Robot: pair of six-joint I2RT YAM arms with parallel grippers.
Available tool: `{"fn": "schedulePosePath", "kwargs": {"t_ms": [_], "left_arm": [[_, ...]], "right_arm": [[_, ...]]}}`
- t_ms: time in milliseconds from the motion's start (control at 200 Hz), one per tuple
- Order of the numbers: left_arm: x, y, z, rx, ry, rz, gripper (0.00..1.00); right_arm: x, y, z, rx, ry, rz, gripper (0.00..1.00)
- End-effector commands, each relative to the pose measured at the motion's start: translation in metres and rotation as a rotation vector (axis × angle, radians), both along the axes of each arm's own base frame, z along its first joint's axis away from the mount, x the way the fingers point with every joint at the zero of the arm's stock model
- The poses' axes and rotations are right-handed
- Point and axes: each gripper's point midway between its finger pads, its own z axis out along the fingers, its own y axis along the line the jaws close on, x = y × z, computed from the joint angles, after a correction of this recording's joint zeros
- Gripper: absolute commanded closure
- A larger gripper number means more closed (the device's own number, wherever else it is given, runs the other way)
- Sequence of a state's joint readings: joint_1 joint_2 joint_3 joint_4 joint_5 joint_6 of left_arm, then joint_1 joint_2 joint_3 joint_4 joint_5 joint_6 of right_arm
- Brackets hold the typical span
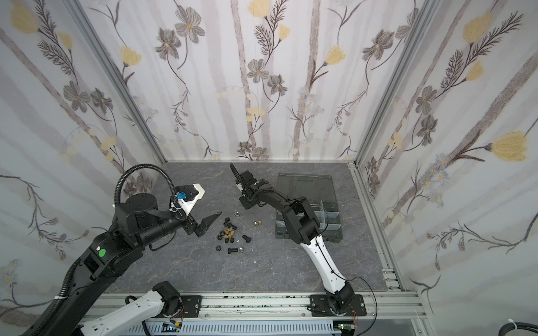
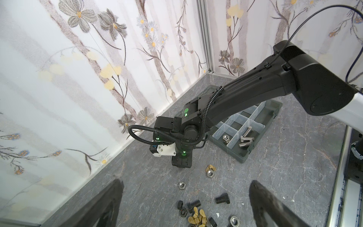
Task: Sort the screws and nuts into containers
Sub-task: Pick up the nut from the center of the table.
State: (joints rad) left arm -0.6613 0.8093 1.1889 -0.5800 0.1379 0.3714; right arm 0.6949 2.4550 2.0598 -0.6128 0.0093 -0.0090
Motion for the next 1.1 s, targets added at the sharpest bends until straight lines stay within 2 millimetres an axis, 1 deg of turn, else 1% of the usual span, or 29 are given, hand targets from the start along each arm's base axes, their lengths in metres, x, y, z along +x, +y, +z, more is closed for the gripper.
{"fn": "schedulePosePath", "kwargs": {"t_ms": [0,165,220,295,345,370,415,505,650,739,844,974,1099], "left_arm": [[0.002,0.001,0.003,0.005,-0.023,0.005,0.00],[0.001,0.001,0.004,0.002,-0.027,0.004,0.00],[0.002,0.002,0.004,0.002,-0.029,0.007,0.00],[0.002,0.001,0.003,0.003,-0.028,0.007,0.00],[0.002,0.001,0.003,0.005,-0.028,0.007,0.00],[0.002,0.001,0.003,0.004,-0.029,0.007,0.00],[0.002,0.001,0.002,0.003,-0.032,0.007,0.00],[0.004,0.001,0.000,0.006,-0.033,0.011,0.00],[0.003,-0.002,0.003,-0.003,-0.027,-0.005,0.00],[0.003,-0.003,0.003,-0.003,-0.025,-0.006,0.00],[0.004,-0.004,0.001,0.000,-0.022,-0.007,0.00],[0.005,-0.004,0.000,0.004,-0.020,-0.006,0.00],[0.006,-0.004,-0.001,0.009,-0.022,-0.004,0.00]], "right_arm": [[-0.011,-0.016,-0.008,-0.065,0.041,0.004,0.74],[-0.011,-0.019,0.000,-0.066,0.032,0.002,0.78],[-0.012,-0.021,0.005,-0.067,0.026,-0.003,0.79],[-0.012,-0.028,0.019,-0.057,0.012,-0.016,0.80],[-0.014,-0.036,0.030,-0.051,0.005,-0.028,0.80],[-0.014,-0.040,0.039,-0.045,-0.006,-0.036,0.80],[-0.017,-0.049,0.048,-0.039,-0.014,-0.049,0.80],[-0.022,-0.066,0.073,-0.020,-0.042,-0.078,0.81],[-0.036,-0.104,0.095,-0.038,-0.066,-0.138,0.80],[-0.044,-0.130,0.098,-0.050,-0.051,-0.186,0.79],[-0.056,-0.155,0.092,-0.075,-0.029,-0.228,0.79],[-0.068,-0.168,0.084,-0.089,-0.009,-0.249,0.79],[-0.077,-0.171,0.075,-0.086,0.008,-0.257,0.79]]}}
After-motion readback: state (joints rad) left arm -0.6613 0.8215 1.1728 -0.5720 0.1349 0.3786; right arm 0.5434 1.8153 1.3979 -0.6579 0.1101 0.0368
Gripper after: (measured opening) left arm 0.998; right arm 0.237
